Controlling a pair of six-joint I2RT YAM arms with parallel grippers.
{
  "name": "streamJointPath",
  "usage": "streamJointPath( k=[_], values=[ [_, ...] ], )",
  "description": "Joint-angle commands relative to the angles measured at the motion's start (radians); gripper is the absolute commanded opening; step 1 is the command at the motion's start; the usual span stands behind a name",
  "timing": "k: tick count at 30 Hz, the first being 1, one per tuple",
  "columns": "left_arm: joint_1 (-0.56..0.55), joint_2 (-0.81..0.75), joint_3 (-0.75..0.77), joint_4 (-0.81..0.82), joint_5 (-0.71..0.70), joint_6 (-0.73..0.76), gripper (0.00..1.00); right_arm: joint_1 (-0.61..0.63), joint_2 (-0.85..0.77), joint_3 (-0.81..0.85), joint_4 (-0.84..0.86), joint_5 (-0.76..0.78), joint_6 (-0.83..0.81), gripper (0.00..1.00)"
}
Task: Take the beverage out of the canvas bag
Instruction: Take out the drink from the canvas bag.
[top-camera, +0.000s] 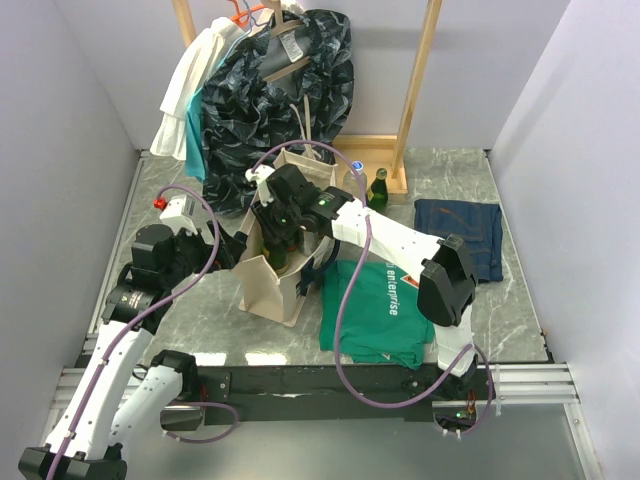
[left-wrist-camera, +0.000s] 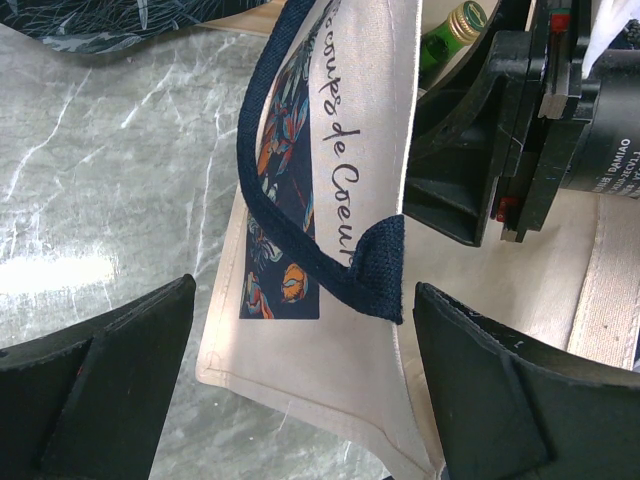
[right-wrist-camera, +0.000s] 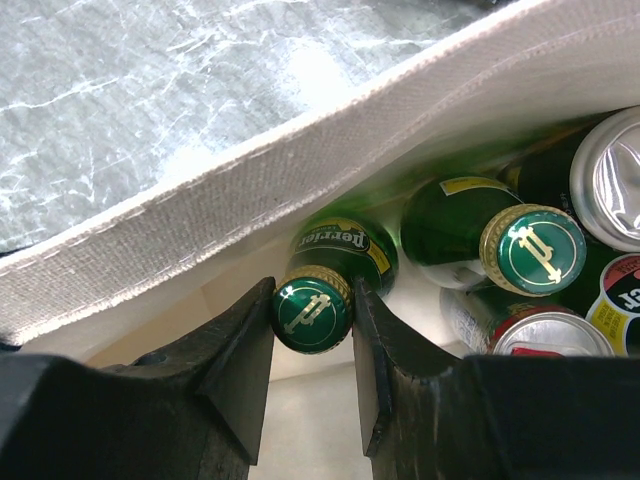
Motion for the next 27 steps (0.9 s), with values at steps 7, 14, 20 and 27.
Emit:
streamJointPath(
  k=[7,14,20,27],
  values=[
    [-0.004,-0.014,-0.007,0.034,0.001,-0.002,0.96,0.01,-0.14,0.007,0.142,0.024,0.001,0.0],
    [-0.006,-0.019,-0.007,0.036,0.004,-0.002,0.96,0.008,-0.163,-0.013,0.173,0.027,0.004,0.0],
    [-0.004,-0.019,-0.007,0.037,0.01,0.0,0.96,0.01,-0.174,-0.006,0.179,0.038,0.002,0.0],
    [-0.006,-0.023,-0.008,0.039,0.012,0.001,0.97,0.011,-0.191,-0.017,0.195,0.053,0.005,0.0]
  ],
)
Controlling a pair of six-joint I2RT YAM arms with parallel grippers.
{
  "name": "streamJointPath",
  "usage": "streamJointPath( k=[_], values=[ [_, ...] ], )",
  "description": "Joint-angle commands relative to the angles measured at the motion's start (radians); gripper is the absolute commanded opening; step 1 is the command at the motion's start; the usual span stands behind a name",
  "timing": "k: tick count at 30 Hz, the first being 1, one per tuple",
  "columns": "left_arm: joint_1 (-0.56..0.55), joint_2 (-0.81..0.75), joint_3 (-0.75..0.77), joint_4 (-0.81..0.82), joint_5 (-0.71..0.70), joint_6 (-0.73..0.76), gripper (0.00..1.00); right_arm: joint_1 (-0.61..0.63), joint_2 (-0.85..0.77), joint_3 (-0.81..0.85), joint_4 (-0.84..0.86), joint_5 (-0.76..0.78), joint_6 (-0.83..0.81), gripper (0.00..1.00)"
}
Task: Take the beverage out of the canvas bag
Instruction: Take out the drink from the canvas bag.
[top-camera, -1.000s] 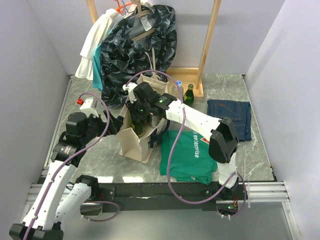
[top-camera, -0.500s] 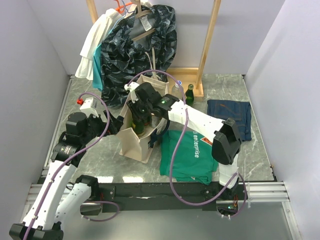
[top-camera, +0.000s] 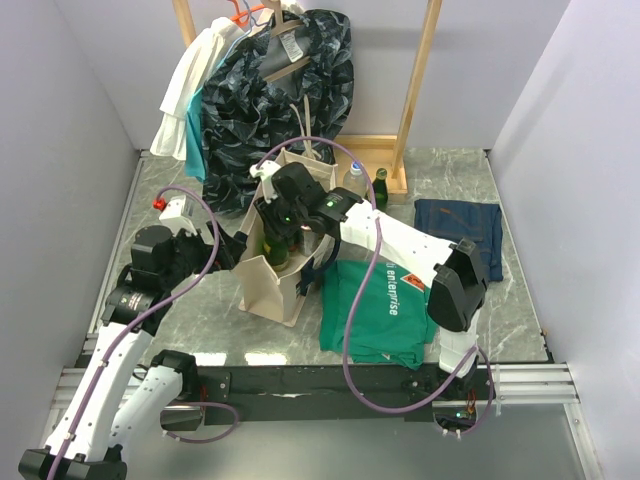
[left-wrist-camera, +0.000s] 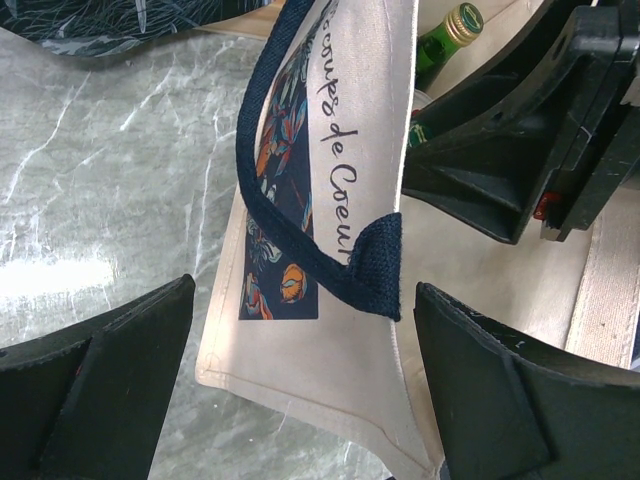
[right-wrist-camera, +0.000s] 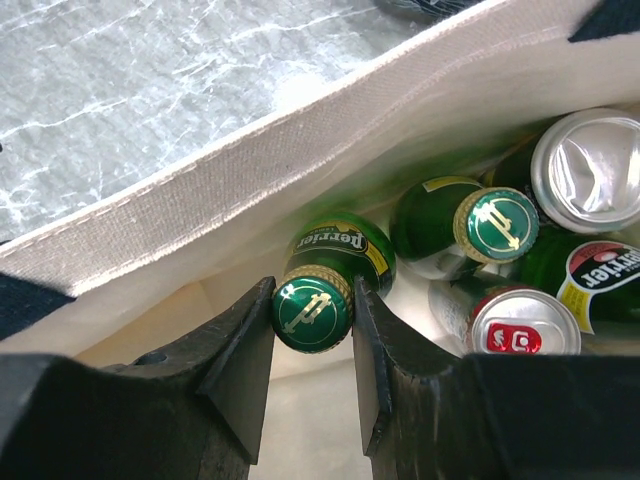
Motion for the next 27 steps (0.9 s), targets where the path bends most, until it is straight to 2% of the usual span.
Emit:
streamJointPath(
  k=[1,11,21,27],
  values=[
    [-0.004,-0.015,-0.002,0.033,0.01,0.001,0.97,0.005,-0.126,0.025,0.161,0.025,0.004,0.0],
    [-0.004,-0.022,-0.004,0.033,0.006,0.001,0.97,0.007,-0.159,0.013,0.164,0.024,-0.007,0.0],
    [-0.004,-0.014,-0.005,0.031,0.004,-0.001,0.97,0.008,-0.15,0.097,0.055,0.007,-0.019,0.0],
    [-0.004,-0.025,-0.008,0.039,0.001,-0.001,1.0,0.008,-0.178,0.083,0.049,-0.002,-0.018,0.0]
  ],
)
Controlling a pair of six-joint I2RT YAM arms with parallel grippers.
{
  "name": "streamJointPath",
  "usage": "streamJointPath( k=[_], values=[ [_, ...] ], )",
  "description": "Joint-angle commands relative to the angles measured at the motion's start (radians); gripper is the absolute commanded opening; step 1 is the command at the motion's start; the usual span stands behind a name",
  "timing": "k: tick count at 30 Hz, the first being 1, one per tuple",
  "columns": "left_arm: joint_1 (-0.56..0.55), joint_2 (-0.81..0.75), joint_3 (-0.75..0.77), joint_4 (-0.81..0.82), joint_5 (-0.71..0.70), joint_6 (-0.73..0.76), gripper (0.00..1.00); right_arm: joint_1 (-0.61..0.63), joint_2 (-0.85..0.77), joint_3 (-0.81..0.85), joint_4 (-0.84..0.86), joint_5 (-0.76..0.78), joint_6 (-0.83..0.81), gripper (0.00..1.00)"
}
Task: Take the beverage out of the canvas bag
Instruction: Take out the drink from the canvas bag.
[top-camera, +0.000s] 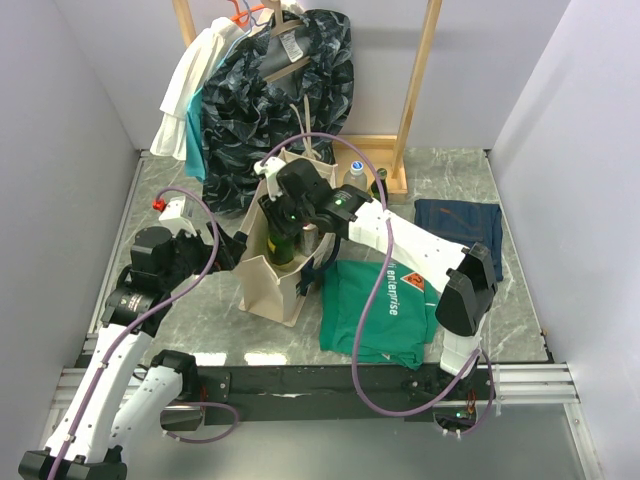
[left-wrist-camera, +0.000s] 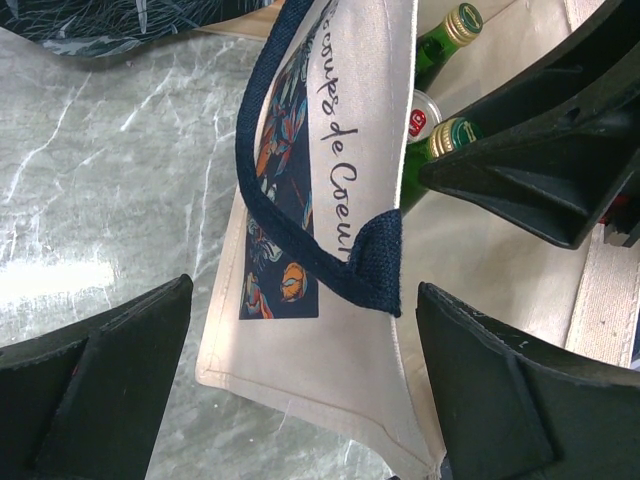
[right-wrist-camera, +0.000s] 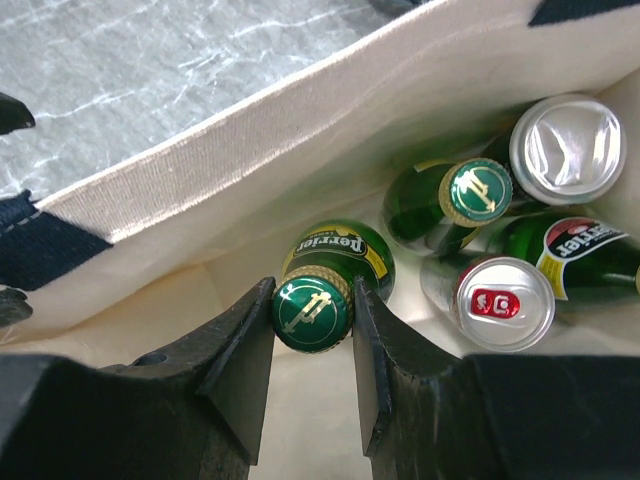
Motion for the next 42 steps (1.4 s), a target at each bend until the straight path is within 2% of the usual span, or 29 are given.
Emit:
streamJointPath(
  k=[1,23,42],
  values=[
    [-0.004,-0.015,-0.005,0.038,0.01,0.001,0.97,0.008,-0.124,0.08,0.1,-0.014,-0.009,0.0],
    [-0.004,-0.06,-0.005,0.041,0.026,0.001,0.96,0.028,-0.168,0.088,0.082,0.004,0.014,0.0],
    [-0.004,-0.132,-0.006,0.026,-0.042,-0.016,0.96,0.041,-0.269,0.013,0.114,0.064,-0.012,0.0]
  ],
)
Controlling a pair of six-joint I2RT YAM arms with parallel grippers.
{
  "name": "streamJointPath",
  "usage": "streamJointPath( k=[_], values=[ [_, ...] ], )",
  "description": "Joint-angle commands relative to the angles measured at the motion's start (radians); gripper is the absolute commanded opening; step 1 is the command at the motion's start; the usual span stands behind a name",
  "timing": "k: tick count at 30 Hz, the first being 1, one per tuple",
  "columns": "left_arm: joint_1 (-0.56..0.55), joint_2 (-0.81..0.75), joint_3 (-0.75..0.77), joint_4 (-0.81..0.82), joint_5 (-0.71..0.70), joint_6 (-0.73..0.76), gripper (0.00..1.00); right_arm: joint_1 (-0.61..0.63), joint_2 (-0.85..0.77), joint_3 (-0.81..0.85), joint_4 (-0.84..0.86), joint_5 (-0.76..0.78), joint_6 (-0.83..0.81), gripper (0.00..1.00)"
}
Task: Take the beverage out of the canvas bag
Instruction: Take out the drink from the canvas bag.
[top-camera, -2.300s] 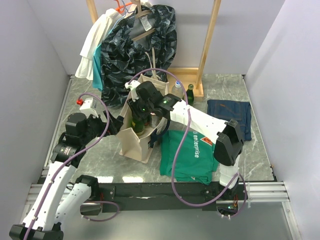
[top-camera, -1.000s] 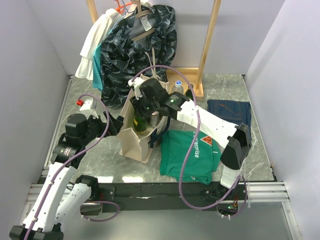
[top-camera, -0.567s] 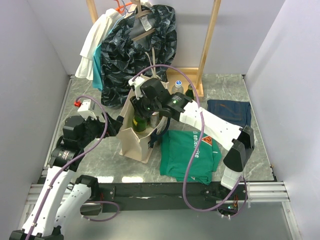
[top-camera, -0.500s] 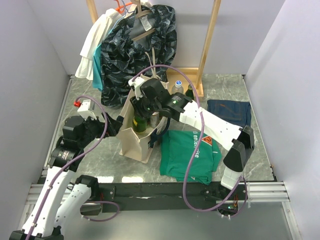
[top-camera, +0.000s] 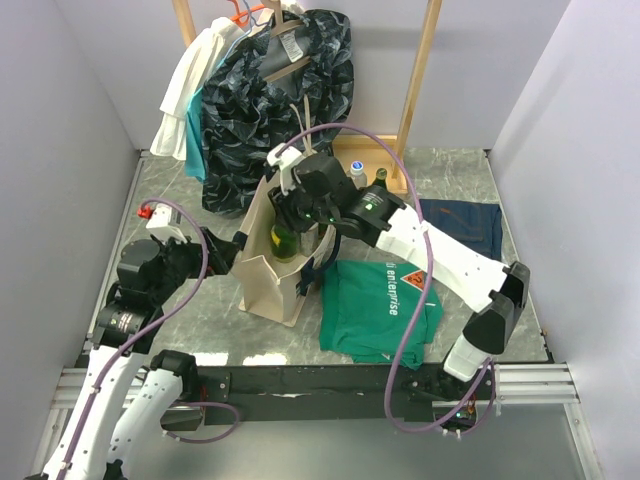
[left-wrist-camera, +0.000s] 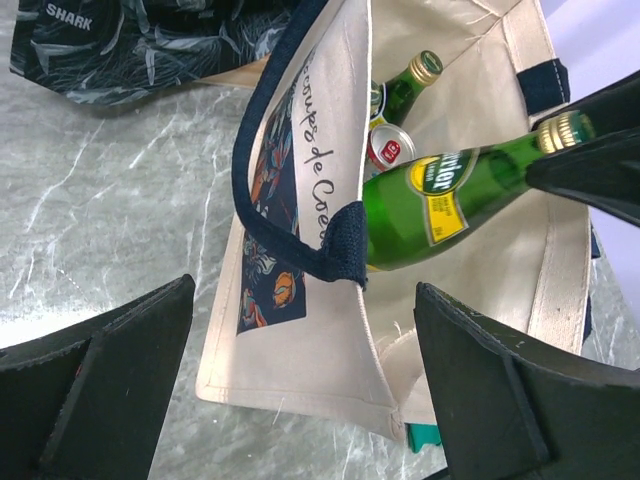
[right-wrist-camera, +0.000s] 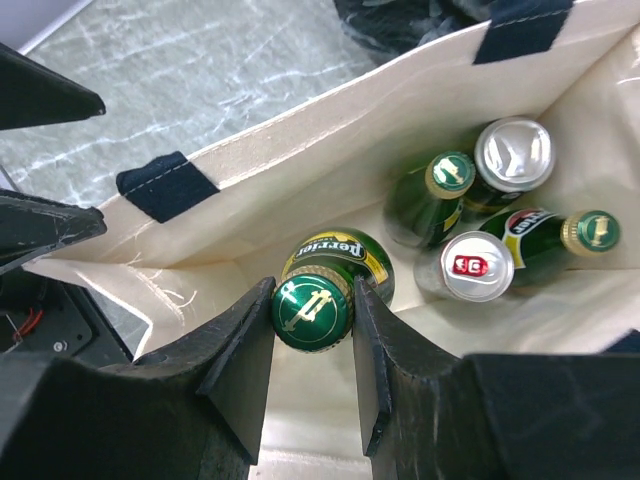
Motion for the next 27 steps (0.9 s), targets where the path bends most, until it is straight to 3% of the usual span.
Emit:
streamJointPath(
  k=[1,27],
  values=[
    [-0.004,-0.024,-0.001,0.028,-0.018,-0.013,0.96,0.005,-0.104,0.023,0.16,0.022,-0.021,0.0],
    [-0.006,-0.058,-0.007,0.038,0.013,-0.007,0.96,0.008,-0.227,0.017,0.156,0.168,-0.092,0.0]
  ],
)
